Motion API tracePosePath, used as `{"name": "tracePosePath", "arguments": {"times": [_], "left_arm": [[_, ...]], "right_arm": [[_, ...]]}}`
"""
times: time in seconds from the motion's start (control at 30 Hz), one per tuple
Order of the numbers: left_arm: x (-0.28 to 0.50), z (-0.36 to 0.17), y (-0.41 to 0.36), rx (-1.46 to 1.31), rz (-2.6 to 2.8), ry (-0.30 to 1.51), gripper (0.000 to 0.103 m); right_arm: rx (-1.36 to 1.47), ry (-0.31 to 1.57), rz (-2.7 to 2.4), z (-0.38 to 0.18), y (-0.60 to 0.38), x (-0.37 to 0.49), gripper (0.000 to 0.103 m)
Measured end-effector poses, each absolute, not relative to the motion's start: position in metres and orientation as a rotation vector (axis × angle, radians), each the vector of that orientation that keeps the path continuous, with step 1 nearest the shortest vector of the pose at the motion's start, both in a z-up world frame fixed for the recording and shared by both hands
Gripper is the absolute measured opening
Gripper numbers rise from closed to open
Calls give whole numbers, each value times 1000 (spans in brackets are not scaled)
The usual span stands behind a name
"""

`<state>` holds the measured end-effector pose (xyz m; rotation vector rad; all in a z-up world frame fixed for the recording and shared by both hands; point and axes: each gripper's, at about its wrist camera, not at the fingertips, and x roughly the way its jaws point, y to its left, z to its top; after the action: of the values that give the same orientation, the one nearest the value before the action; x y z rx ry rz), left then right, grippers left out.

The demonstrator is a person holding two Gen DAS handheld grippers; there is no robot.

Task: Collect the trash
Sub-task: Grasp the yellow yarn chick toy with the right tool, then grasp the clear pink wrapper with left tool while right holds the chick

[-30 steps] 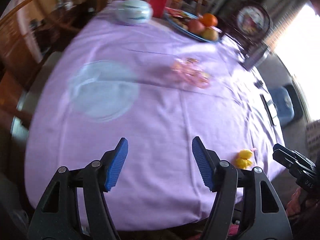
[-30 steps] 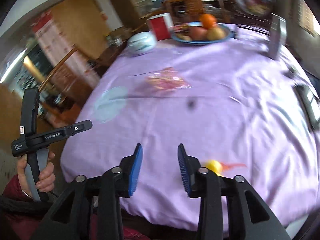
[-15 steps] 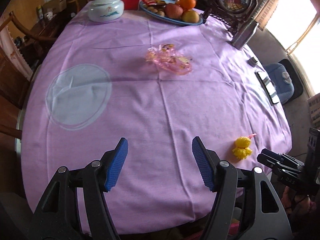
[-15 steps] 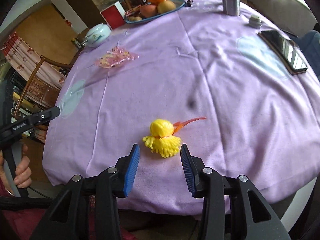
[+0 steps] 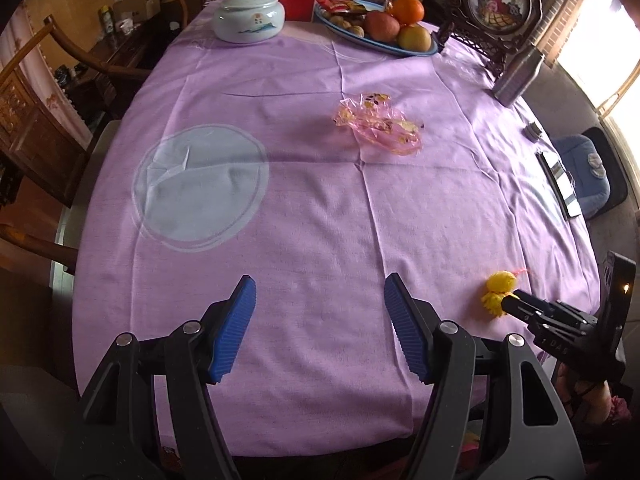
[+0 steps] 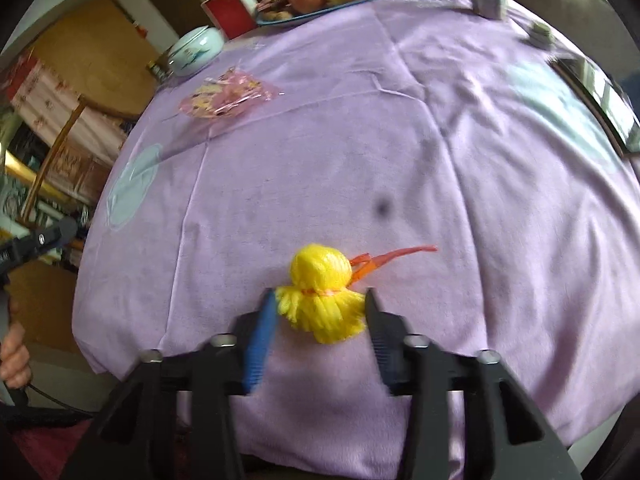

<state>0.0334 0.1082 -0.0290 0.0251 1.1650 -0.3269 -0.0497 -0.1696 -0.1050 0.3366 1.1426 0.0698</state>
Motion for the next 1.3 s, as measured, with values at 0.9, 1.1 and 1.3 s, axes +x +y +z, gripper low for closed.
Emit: {"name": "tracePosePath", "arguments": {"times": [0.9,1.1,1.3], "left_arm": [[185,-74,-40,-59,-396,1240,66],[204,-96,-40,-63,-334,1268,63],[201,-87,-28,-111,-350,1219,29]], "right_arm": [[337,985,-29,-36,-281,-56,9],[338,985,-35,-36,-293,-52,9],[333,978,-12,-35,-291,-42,9]]}}
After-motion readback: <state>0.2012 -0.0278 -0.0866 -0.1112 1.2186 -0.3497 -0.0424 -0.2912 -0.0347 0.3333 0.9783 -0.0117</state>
